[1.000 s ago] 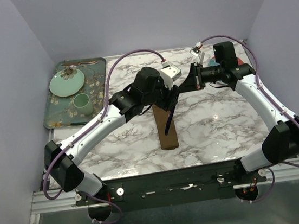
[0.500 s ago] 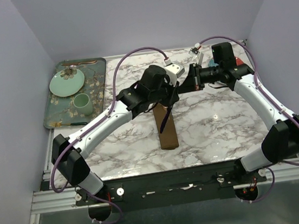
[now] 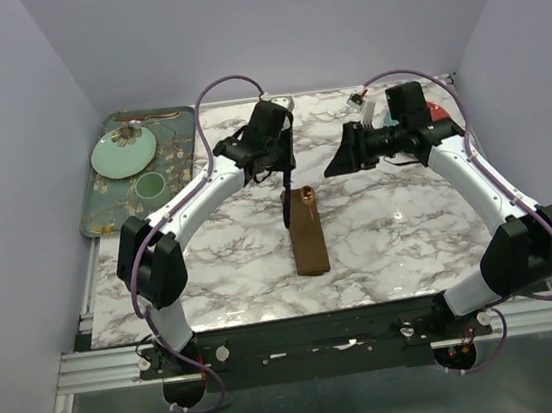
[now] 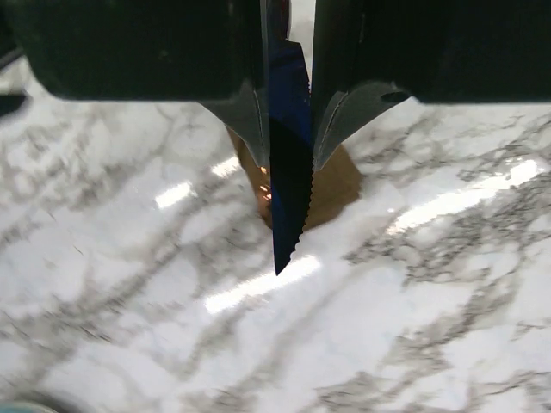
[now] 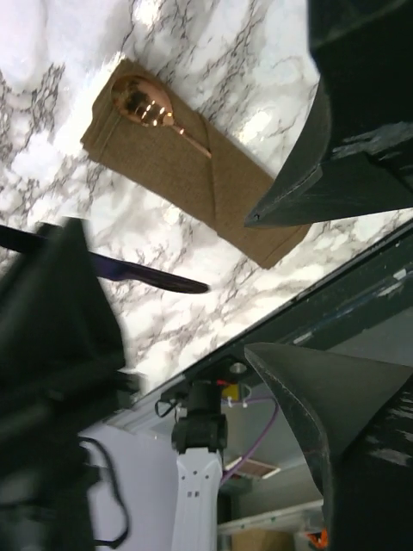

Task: Fold the napkin into a case and place the utensils inside
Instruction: Pass from the right arm to the left, then insert the knife into the folded napkin.

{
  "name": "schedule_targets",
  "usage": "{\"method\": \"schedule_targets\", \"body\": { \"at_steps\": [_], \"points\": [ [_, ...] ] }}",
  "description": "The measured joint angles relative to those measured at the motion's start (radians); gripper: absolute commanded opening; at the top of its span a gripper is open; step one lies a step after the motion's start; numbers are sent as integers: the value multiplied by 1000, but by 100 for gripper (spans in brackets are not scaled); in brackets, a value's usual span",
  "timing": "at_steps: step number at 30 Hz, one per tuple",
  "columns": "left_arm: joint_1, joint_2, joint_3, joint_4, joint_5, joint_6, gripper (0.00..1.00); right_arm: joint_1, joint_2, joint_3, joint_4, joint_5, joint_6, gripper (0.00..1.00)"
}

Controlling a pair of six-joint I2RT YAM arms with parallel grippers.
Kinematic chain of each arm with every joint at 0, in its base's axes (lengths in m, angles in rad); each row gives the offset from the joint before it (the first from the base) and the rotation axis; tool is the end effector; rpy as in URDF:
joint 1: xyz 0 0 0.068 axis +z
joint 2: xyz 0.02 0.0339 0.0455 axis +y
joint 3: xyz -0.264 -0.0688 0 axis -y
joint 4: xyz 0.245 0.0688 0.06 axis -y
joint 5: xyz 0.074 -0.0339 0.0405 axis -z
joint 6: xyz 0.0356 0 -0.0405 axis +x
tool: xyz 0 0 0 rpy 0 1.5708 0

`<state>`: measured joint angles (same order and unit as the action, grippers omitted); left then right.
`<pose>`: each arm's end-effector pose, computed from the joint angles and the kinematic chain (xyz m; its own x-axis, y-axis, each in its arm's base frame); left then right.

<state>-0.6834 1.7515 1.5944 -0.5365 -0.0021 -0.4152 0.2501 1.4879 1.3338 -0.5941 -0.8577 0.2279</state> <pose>0.3126 -0.2545 0.3241 -0.7078 0.0562 -0.7042 0.3767 0.8733 -0.3089 0.3041 0.1055 0.3321 -0.8000 -0.0518 -0.5977 -0.5320 0.5218 0.6668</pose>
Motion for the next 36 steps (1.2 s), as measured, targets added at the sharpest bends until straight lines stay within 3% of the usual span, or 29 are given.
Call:
{"method": "schedule_targets", "body": {
  "at_steps": [4,11,20,36],
  "points": [
    [64,116,67,-9,-98,-61,0,0,15,-21,-51,43,-71,59],
    [71,222,104,24,-159,-150,0,0,16,-191,-95,57,-106,49],
    [70,264,87,82,-166,-234,0,0,15,-263,-111,69,-142,49],
    [2,269,-74,129,-161,-293,0,0,14,-289,-112,82,-180,48]
  ]
}}
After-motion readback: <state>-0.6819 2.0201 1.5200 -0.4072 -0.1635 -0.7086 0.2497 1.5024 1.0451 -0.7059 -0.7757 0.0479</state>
